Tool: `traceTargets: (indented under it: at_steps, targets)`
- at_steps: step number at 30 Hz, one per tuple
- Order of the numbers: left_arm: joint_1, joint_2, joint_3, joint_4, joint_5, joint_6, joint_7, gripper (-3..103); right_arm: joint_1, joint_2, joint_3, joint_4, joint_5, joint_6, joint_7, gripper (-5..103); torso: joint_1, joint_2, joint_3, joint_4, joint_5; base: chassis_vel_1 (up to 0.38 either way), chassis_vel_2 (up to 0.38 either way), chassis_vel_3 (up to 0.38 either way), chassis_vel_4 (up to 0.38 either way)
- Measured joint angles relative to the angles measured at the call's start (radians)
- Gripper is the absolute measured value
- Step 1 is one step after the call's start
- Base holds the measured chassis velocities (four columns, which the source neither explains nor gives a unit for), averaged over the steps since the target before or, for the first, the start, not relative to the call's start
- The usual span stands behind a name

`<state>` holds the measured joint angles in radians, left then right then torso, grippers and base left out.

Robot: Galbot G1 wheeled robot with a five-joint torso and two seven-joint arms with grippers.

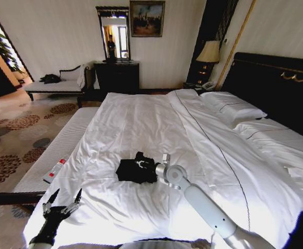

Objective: Fold the clothes on the bed.

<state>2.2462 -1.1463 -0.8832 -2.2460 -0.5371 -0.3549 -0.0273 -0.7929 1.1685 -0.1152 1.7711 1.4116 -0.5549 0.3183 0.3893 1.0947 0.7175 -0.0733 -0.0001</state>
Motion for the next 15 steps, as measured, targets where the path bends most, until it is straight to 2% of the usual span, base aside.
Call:
traceTargets:
  at_steps: [9, 14, 15]
  targets:
    - [0.0, 0.0, 0.0, 0.0, 0.0, 0.0, 0.0, 100, 0.022, 0.061, -0.043, -0.113, -0.066, 0.01, -0.015, 5, 0.0, 0.0, 0.0, 0.0001, 0.0001, 0.0, 0.0, 0.0, 0.0]
    - [0.0, 0.0, 0.0, 0.0, 0.0, 0.0, 0.0, 100, 0.029, 0.069, -0.044, -0.134, -0.073, 0.015, -0.016, 5, 0.0, 0.0, 0.0, 0.0, 0.0, 0.0, 0.0, 0.0, 0.0]
    - [0.0, 0.0, 0.0, 0.0, 0.0, 0.0, 0.0, 100, 0.03, 0.069, -0.045, -0.135, -0.079, 0.015, -0.016, 3, 0.0, 0.0, 0.0, 0.0, 0.0, 0.0, 0.0, 0.0, 0.0]
